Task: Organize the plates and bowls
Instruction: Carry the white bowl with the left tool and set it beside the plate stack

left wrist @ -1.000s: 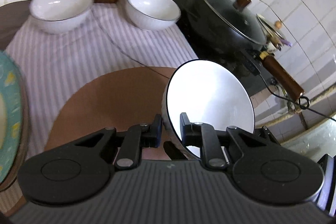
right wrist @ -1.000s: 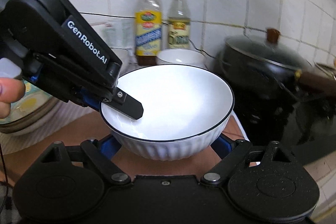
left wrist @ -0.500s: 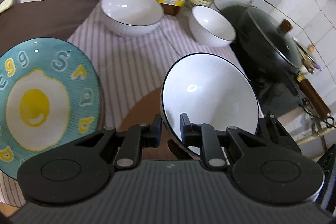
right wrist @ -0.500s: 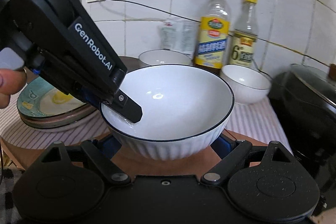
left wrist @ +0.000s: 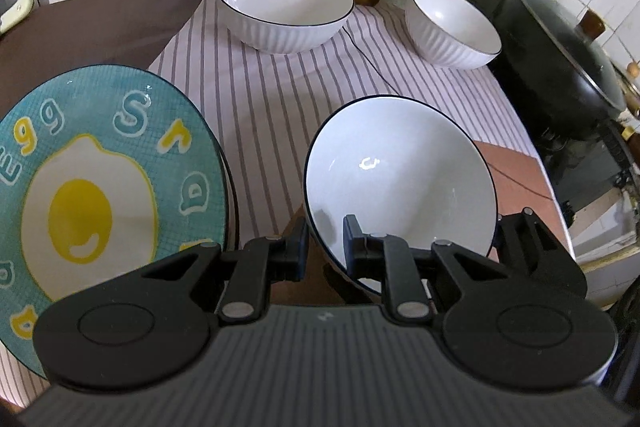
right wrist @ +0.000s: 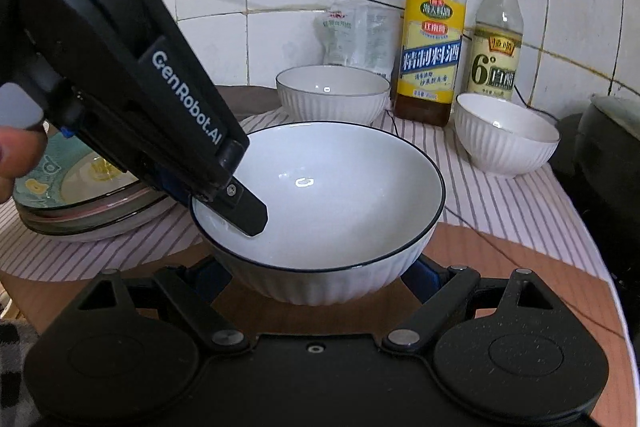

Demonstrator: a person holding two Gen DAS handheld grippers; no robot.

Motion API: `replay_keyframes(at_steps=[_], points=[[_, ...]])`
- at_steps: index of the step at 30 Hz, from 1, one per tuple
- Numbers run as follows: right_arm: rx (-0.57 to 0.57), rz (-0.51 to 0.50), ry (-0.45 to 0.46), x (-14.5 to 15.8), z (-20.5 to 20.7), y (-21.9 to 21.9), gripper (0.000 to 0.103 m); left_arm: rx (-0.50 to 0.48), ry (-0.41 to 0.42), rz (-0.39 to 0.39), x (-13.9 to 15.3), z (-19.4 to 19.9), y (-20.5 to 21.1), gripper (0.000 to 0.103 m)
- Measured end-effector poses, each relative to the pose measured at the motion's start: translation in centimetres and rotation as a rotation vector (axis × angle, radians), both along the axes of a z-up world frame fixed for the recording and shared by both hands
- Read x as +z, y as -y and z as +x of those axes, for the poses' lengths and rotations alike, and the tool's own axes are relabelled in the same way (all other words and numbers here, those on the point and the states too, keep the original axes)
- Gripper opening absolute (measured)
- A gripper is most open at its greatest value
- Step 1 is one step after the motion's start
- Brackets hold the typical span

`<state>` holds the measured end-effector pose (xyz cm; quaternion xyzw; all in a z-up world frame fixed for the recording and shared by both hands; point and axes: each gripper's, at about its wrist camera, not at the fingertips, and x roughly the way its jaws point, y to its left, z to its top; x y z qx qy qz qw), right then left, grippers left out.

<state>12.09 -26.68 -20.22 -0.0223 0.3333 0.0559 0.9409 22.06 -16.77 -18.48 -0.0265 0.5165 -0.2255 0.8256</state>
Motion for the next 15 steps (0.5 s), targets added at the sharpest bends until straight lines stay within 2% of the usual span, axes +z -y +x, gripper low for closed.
replay_keyframes(at_steps=[3,8,15], points=[[-0.013,-0.021,0.016,-0.4,0.2,0.0,0.093,-0.003,0.005,-0.026,0.0,0.0,-0.2,0.019],[-0.082,-0.033,-0.016,-0.3,-0.3,-0.3,0.094,-0.014,0.006,-0.041,0.3,-0.1,-0.6,0.02],[-0.07,-0.132,-0.002,1.9,-3.7,-1.3,0.095,-0.003,0.037,-0.09,2.7,-0.1,-2.4,0.022]])
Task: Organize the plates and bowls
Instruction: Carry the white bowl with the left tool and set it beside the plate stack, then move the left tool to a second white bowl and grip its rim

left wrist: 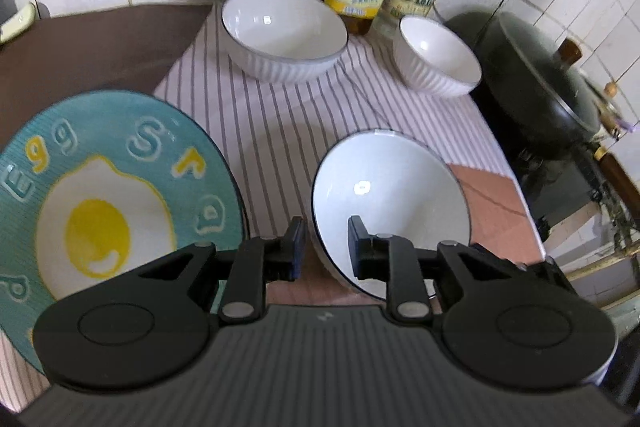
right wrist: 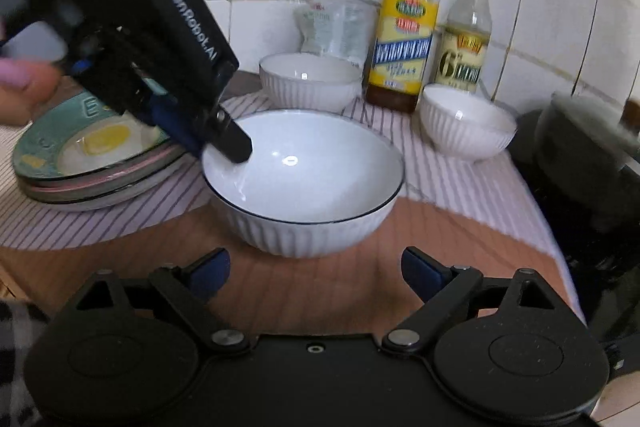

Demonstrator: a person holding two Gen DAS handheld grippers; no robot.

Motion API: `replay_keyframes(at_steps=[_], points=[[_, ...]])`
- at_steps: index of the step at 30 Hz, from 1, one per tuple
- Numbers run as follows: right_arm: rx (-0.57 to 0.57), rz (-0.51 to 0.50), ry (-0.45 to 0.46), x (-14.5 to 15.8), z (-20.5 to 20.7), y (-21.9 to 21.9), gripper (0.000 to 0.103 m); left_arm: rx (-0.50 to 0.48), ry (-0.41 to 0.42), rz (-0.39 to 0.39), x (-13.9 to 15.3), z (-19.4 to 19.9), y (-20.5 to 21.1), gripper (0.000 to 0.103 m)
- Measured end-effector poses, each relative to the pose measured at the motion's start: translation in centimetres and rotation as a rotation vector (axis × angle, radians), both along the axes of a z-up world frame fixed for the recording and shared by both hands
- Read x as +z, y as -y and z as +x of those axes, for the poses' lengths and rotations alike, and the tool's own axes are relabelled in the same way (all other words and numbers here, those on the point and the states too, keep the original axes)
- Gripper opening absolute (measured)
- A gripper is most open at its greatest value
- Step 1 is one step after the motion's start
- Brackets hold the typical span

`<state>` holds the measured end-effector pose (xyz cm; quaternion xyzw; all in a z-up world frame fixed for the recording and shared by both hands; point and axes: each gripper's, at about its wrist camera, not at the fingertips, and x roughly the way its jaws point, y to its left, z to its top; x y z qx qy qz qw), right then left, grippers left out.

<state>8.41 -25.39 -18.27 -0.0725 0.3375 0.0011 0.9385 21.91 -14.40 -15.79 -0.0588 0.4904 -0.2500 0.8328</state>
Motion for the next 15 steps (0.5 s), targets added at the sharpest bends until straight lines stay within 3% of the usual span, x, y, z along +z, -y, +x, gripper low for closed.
replay_keyframes(at_steps=[5,12,15], points=[[-0.037,0.03,0.052,3.1,-0.5,0.8,0.095,0.01,0.027,-0.04,2.4,0.1,-1.4,0.024],[-0.112,0.24,0.088,7.0,2.6,2.5,0.094,0.019,0.052,-0.051,5.5,1.3,-3.0,0.031],[-0.14,0.34,0.098,7.7,4.6,3.3,0.093,0.038,0.063,-0.089,7.0,2.0,-4.0,0.035]])
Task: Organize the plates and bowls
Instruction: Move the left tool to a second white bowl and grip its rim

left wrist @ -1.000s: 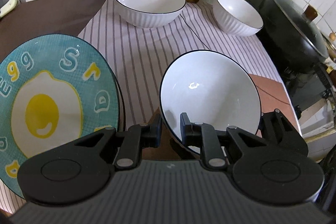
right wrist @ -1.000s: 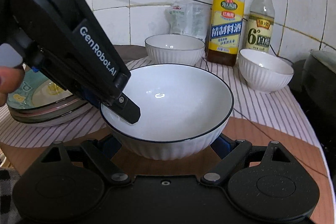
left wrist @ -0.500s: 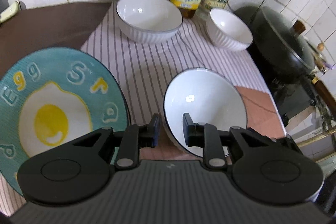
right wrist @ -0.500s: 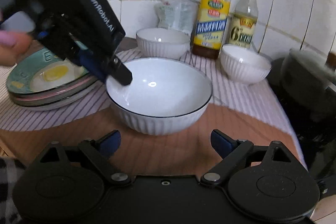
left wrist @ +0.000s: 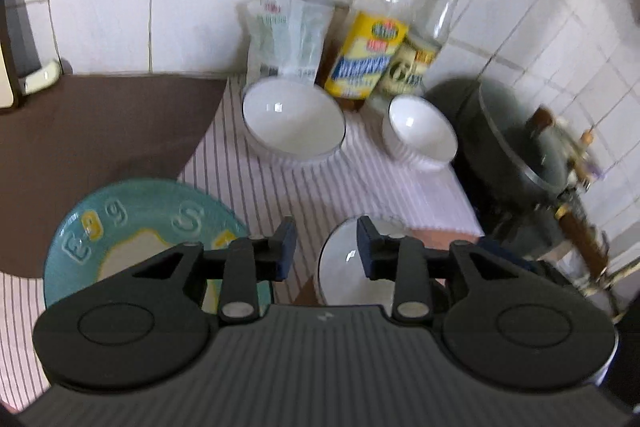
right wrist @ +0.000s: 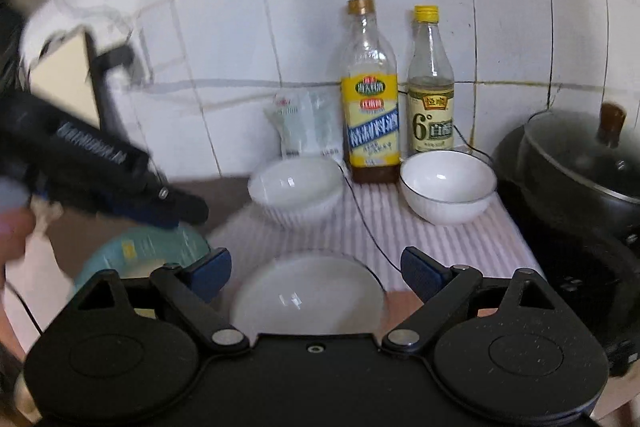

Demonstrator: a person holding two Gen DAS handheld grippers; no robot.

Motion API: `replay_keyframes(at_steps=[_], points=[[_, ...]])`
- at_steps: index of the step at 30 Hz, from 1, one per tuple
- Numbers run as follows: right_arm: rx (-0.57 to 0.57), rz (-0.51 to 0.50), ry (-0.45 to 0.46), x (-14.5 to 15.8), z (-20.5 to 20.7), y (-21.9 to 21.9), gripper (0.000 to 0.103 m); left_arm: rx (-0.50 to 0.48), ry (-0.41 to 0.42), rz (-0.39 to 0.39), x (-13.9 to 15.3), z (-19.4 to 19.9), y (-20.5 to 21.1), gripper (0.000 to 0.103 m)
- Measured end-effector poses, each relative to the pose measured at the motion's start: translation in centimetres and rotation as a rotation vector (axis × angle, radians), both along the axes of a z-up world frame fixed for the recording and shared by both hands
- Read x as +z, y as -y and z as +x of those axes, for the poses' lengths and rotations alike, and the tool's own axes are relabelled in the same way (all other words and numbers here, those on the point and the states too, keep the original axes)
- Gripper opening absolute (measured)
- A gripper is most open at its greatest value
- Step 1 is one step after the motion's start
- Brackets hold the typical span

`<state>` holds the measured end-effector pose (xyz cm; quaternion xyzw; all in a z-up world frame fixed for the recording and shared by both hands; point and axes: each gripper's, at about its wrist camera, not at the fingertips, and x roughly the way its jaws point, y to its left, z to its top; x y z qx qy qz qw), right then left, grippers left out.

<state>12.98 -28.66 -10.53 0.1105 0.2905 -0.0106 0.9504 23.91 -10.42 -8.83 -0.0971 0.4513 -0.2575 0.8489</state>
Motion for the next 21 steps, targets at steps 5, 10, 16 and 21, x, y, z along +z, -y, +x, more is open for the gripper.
replay_keyframes(at_steps=[5,10,16,21], points=[[-0.04,0.099,-0.031,0.9,4.1,0.1,0.09,0.017,0.047,0.009,1.4,1.9,-0.8,0.041],[-0.096,0.301,-0.092,0.1,7.8,1.7,0.084,0.07,0.033,0.021,0.2,5.3,-1.3,0.041],[-0.183,0.429,-0.216,-3.4,12.4,3.1,0.076,0.128,-0.011,0.022,-3.5,10.0,-0.7,0.041],[-0.234,0.428,-0.284,-5.5,14.9,3.3,0.071,0.121,-0.037,0.043,-6.6,12.9,0.7,0.041]])
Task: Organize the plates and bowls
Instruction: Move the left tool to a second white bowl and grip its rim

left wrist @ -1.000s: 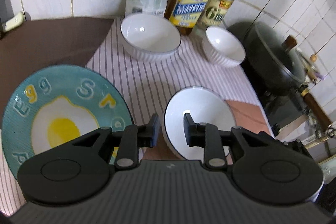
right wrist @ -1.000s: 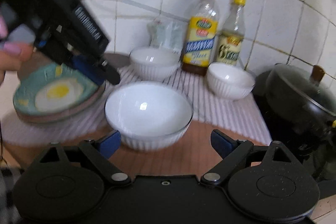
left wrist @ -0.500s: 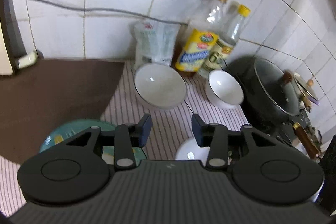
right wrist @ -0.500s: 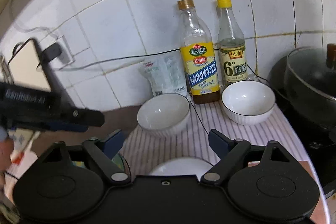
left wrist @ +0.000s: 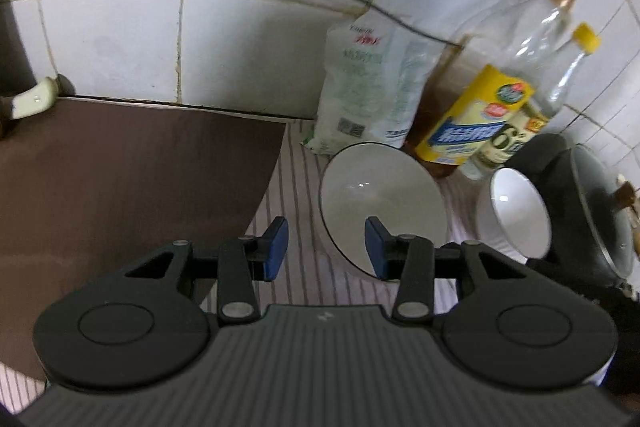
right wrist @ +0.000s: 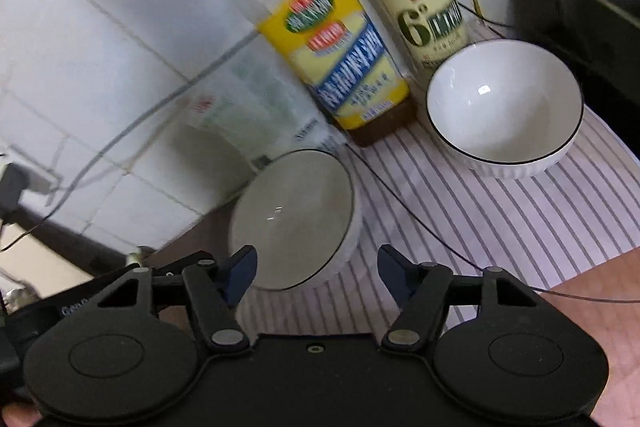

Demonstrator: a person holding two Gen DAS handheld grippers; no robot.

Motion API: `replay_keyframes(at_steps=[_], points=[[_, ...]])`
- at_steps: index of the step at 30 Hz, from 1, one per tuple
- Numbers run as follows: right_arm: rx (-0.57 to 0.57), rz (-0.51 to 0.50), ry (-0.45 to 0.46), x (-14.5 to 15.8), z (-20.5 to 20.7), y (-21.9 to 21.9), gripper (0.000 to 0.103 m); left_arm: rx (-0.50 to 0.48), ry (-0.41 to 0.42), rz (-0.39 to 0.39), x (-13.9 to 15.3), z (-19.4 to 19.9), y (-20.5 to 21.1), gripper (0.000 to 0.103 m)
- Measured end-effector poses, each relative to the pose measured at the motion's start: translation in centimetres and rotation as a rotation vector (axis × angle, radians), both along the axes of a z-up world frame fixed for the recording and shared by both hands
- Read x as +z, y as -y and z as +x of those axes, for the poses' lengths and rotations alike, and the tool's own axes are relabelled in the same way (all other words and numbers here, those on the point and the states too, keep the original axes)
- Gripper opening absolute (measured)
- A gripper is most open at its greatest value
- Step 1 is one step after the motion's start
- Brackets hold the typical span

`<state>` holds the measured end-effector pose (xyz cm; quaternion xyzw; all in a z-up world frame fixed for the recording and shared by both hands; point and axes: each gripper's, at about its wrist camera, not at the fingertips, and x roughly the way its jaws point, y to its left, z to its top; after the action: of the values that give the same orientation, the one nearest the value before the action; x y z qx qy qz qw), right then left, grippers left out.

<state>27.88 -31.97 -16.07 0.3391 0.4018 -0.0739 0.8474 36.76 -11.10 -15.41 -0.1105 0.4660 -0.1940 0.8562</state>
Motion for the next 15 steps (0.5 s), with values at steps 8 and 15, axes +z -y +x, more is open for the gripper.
replay_keyframes(at_steps=[8,15], points=[[-0.03,-0.035,-0.046,-2.2,2.1,0.7,0.044,-0.069,-0.038,0.051,-2.7,2.6,1.6,0.032],[-0.017,-0.063,-0.036,-2.5,2.7,0.9,0.015,-0.045,-0.1,-0.012,-4.0,3.4,1.5,0.016]])
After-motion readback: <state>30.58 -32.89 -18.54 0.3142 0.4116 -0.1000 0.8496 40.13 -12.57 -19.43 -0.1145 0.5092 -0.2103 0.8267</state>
